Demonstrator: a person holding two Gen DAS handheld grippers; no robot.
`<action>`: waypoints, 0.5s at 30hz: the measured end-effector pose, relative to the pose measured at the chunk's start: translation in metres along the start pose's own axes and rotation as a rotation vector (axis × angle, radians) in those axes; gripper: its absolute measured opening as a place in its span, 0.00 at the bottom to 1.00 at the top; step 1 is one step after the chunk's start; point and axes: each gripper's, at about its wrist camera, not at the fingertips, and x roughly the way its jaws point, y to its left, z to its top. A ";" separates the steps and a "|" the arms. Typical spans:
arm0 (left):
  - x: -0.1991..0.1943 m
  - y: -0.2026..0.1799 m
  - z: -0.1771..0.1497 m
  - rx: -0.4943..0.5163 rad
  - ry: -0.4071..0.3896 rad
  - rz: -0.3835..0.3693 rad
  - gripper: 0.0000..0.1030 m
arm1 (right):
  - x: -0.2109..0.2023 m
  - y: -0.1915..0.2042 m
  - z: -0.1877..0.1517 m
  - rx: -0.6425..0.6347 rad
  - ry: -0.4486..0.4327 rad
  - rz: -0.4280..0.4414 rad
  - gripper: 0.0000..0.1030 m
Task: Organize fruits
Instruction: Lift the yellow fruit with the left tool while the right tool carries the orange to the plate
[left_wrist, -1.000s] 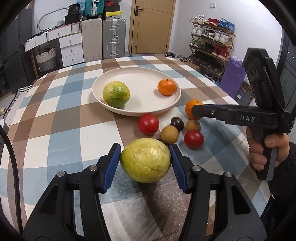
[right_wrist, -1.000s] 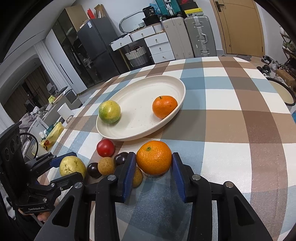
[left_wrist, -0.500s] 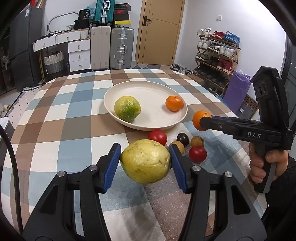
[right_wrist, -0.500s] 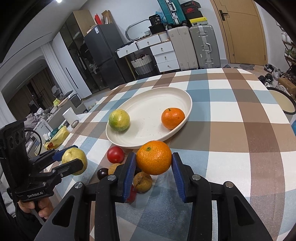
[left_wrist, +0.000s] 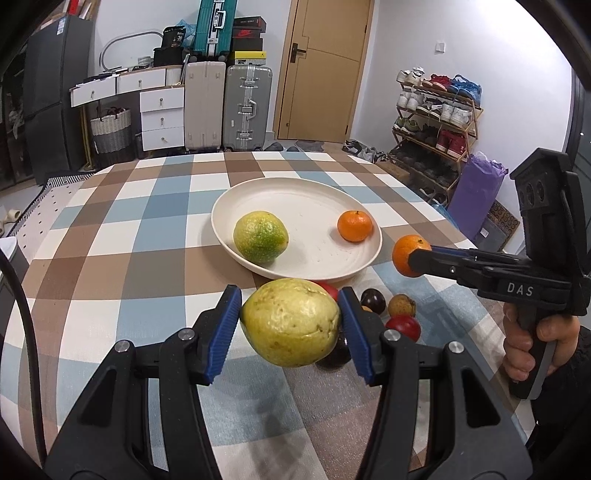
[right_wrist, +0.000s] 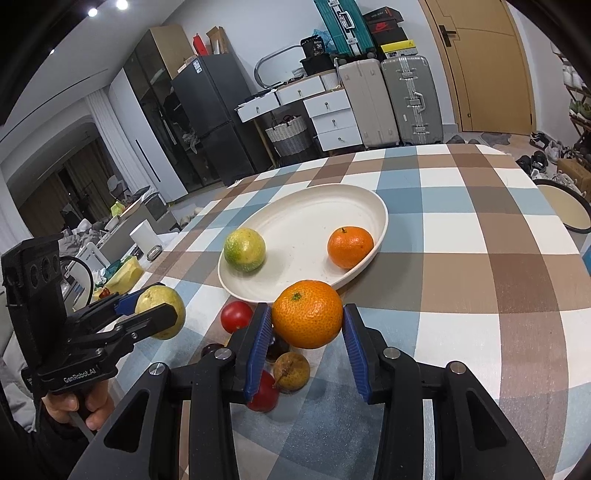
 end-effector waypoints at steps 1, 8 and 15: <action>0.001 0.001 0.001 -0.002 -0.002 0.000 0.50 | 0.000 0.001 0.000 -0.005 -0.001 0.001 0.39; 0.009 0.005 0.011 -0.012 -0.012 -0.001 0.50 | 0.006 0.008 0.008 -0.025 -0.005 0.014 0.39; 0.022 0.011 0.026 -0.027 -0.022 0.001 0.50 | 0.015 0.011 0.016 -0.039 -0.006 0.018 0.39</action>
